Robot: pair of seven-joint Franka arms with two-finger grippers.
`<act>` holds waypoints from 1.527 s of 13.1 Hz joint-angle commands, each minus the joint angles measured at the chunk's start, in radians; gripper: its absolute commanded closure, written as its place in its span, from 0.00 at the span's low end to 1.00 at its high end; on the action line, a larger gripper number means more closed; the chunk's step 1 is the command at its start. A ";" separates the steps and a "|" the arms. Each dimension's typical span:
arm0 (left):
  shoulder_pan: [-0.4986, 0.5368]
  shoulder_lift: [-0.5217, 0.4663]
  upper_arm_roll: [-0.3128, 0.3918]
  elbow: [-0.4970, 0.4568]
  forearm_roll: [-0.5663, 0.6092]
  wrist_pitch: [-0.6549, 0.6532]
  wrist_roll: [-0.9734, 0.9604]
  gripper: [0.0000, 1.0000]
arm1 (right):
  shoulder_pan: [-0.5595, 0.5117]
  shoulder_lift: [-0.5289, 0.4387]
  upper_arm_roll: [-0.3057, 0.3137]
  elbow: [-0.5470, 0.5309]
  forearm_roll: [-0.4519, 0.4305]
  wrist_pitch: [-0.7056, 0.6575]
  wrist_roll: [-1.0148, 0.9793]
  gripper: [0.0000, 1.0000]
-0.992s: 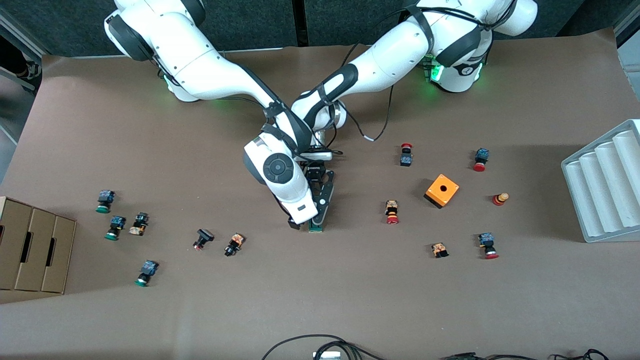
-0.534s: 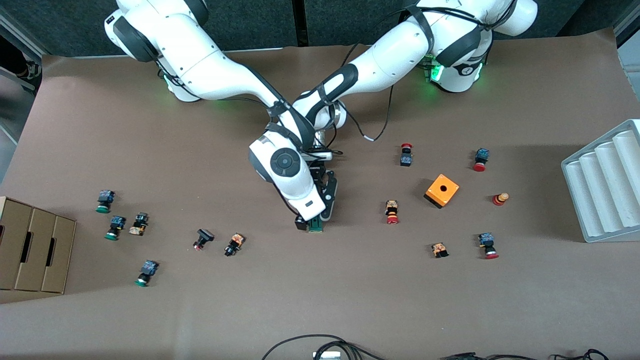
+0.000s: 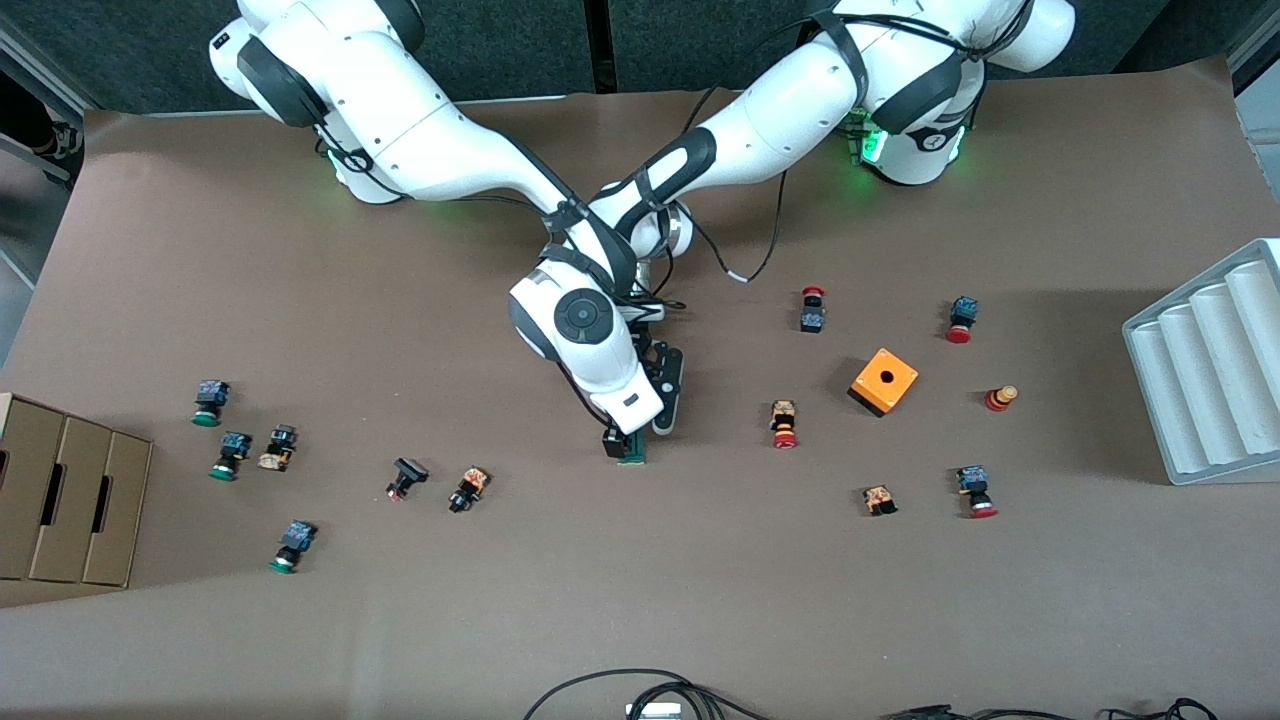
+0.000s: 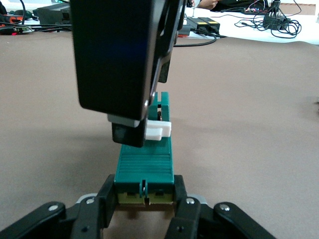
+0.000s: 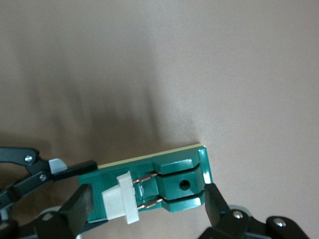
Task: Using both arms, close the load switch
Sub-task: 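Lower the right gripper onto the white handle and close on it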
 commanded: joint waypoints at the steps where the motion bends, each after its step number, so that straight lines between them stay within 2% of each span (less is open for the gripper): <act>1: -0.010 0.018 0.014 0.026 0.031 0.024 -0.017 0.57 | 0.003 0.013 -0.005 0.021 -0.047 0.011 0.003 0.00; 6: -0.010 0.018 0.014 0.026 0.031 0.024 -0.017 0.57 | 0.000 0.013 -0.005 0.019 -0.096 0.011 0.005 0.00; 20: -0.010 0.018 0.014 0.026 0.031 0.024 -0.017 0.57 | 0.002 0.030 -0.003 0.016 -0.080 0.013 0.019 0.00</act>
